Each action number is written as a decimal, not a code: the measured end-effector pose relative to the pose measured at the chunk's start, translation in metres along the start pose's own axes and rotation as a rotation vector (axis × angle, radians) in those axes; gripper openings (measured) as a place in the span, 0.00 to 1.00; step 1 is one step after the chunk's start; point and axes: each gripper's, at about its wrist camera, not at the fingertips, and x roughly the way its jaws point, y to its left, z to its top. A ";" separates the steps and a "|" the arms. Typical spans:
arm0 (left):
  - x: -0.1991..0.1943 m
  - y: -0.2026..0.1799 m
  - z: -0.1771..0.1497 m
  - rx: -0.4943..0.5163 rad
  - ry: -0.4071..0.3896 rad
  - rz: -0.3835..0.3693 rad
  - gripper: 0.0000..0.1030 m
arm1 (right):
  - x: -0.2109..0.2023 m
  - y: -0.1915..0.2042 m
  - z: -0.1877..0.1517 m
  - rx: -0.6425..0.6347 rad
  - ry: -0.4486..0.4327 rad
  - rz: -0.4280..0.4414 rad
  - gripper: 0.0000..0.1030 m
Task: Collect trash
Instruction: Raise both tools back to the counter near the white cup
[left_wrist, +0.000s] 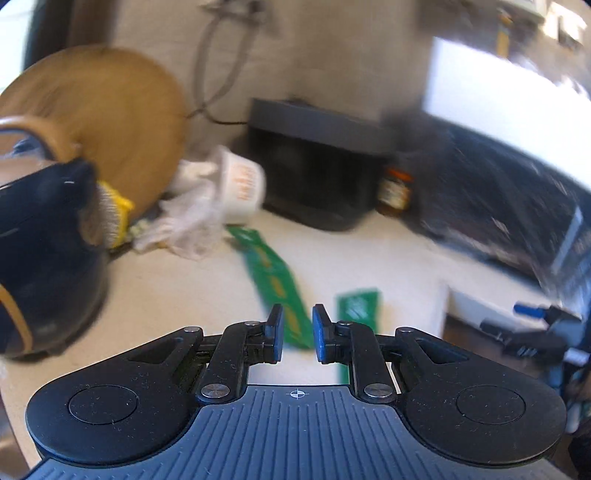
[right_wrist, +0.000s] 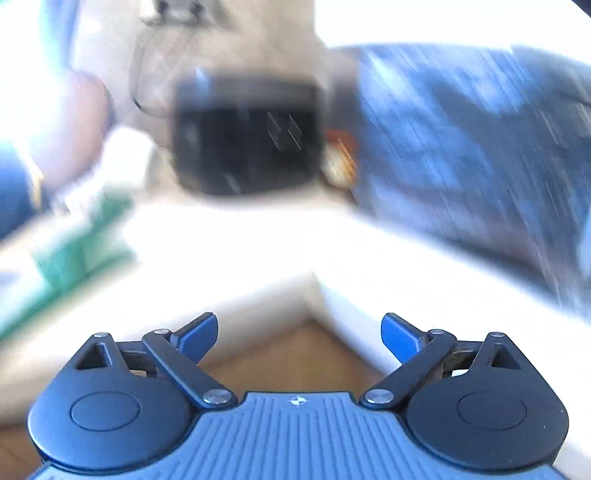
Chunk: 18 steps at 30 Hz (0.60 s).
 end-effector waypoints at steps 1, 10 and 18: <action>-0.001 0.013 0.005 -0.013 -0.019 0.005 0.19 | 0.004 0.013 0.028 -0.023 -0.010 0.024 0.93; -0.010 0.054 0.017 0.007 -0.063 -0.021 0.19 | 0.124 0.192 0.182 -0.200 0.022 0.186 0.93; -0.002 0.063 0.009 0.032 -0.052 -0.039 0.19 | 0.258 0.309 0.224 -0.258 0.023 0.014 0.90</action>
